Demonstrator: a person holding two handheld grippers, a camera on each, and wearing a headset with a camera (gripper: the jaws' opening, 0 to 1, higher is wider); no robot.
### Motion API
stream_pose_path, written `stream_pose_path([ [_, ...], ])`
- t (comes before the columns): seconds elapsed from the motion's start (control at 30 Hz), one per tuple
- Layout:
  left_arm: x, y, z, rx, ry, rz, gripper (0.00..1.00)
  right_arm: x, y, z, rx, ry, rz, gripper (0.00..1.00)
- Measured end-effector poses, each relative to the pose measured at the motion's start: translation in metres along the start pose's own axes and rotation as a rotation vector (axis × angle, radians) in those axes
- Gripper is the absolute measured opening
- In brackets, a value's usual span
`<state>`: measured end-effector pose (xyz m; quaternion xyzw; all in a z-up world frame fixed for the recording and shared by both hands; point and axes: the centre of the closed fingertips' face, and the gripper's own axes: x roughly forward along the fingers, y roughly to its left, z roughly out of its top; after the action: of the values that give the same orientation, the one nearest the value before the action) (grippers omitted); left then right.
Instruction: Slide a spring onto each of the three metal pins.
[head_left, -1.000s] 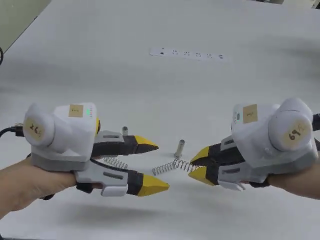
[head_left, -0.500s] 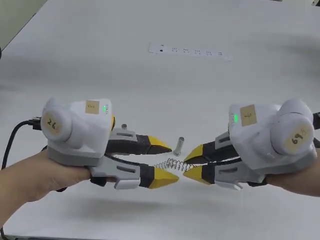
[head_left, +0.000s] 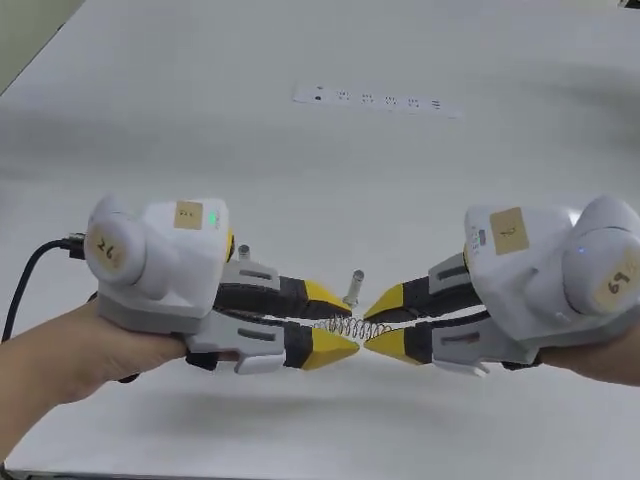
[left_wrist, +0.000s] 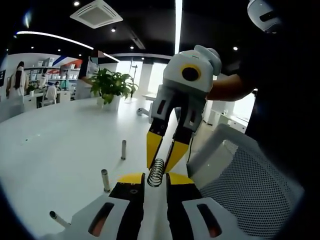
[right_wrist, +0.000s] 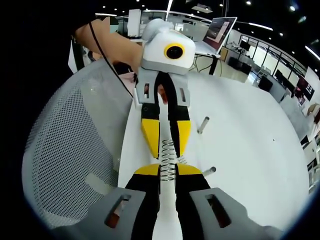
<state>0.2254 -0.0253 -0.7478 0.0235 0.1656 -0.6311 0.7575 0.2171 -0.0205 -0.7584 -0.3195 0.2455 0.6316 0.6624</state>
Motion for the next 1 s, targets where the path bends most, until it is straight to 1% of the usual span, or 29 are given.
stream_pose_path([
  [0.1,0.0001,-0.0013,0.0002,0.006,0.001,-0.004,0.04,0.0000,0.0008,0.0008,-0.006,-0.006,0.001,0.08],
  [0.2,0.0001,-0.0018,0.0003,0.004,0.002,-0.006,0.04,-0.0005,0.0011,0.0012,-0.009,-0.009,0.002,0.08],
  [0.27,-0.0001,-0.0024,0.0013,0.021,-0.001,-0.008,0.04,-0.0008,0.0012,0.0014,-0.006,-0.012,0.002,0.08],
  [0.33,-0.0003,-0.0037,0.0020,0.018,-0.002,-0.011,0.03,-0.0011,0.0012,0.0010,-0.015,-0.010,0.001,0.08],
  [0.4,-0.0006,-0.0045,0.0027,0.029,-0.003,-0.011,0.02,-0.0014,0.0013,0.0015,-0.017,-0.013,0.002,0.08],
  [0.6,-0.0011,-0.0058,0.0034,0.028,-0.001,-0.013,0.02,-0.0022,0.0021,0.0024,-0.021,-0.024,0.002,0.08],
  [0.67,-0.0012,-0.0069,0.0027,0.021,0.004,-0.021,0.02,-0.0017,0.0031,0.0022,-0.010,-0.025,0.007,0.08],
  [0.9,-0.0009,-0.0075,0.0000,0.031,0.017,-0.029,0.02,0.0004,0.0041,0.0007,-0.012,-0.021,0.015,0.08],
  [1.0,-0.0011,-0.0056,0.0000,0.027,0.013,-0.029,0.02,-0.0002,0.0011,0.0006,-0.005,-0.031,0.003,0.11],
])
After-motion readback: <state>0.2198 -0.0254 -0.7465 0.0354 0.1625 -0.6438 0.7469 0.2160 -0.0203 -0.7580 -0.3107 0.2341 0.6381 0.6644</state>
